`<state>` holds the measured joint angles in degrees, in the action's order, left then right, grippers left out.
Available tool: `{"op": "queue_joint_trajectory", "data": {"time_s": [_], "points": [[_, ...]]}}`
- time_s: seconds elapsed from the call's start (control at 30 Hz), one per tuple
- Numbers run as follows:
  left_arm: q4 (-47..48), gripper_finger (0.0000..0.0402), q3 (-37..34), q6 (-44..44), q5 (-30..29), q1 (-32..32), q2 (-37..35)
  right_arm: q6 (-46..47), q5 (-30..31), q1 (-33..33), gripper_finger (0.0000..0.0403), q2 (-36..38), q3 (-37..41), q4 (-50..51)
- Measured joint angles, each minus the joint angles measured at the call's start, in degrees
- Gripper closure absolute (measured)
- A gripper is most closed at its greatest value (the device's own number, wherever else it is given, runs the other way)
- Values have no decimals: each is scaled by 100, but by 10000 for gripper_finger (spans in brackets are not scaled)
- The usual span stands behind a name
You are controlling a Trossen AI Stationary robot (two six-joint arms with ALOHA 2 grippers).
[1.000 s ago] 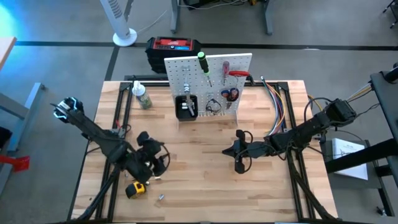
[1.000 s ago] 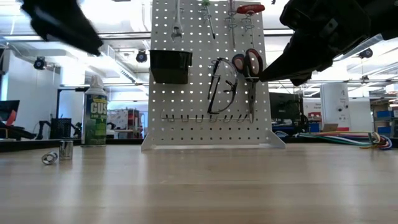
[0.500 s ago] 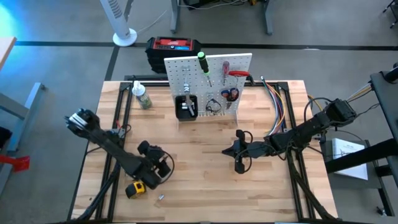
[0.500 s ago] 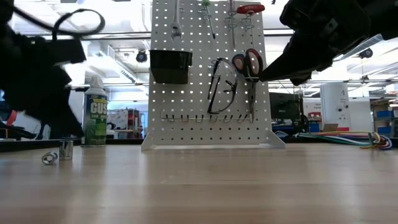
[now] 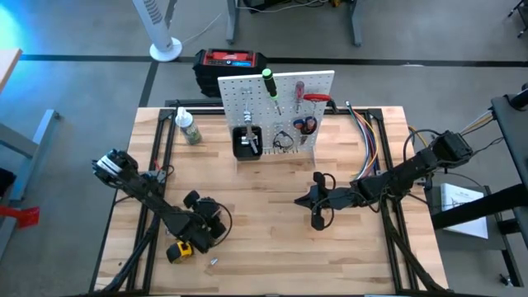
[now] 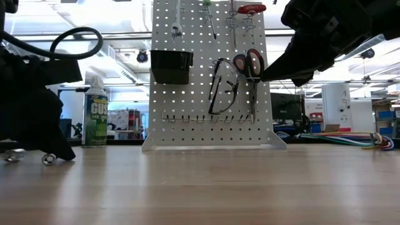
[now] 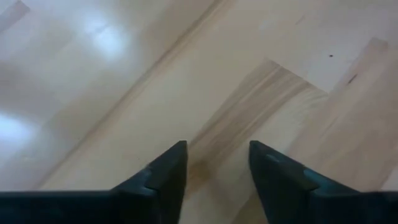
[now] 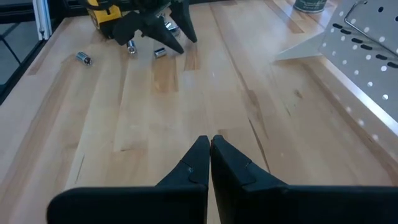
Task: Hang tools onto peg board
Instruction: Put the silver socket into the black bin on the pegboard
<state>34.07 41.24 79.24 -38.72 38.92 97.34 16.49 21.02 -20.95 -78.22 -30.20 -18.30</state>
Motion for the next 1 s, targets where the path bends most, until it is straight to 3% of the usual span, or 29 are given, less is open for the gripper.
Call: {"op": "queue_joint_trajectory", "data": {"time_s": [0.17,0.27,0.5,0.73,0.9,1.0], "points": [[-189,321,-128,-5,47,-5,-123,-4,-2,0,403,0,0,-11],[240,360,-66,-60,171,-17,-268,-2,-2,0,403,0,0,-22],[1598,379,481,-218,875,59,-897,4,-2,-1,403,0,0,-55],[1735,334,465,-416,1561,4,-1613,-77,-2,0,403,0,0,-128],[1722,252,219,-85,2349,-159,-1894,-182,-4,-2,403,0,-10,-217],[1693,200,70,-73,2514,-210,-1917,-351,-4,-1,403,0,-41,-218]]}}
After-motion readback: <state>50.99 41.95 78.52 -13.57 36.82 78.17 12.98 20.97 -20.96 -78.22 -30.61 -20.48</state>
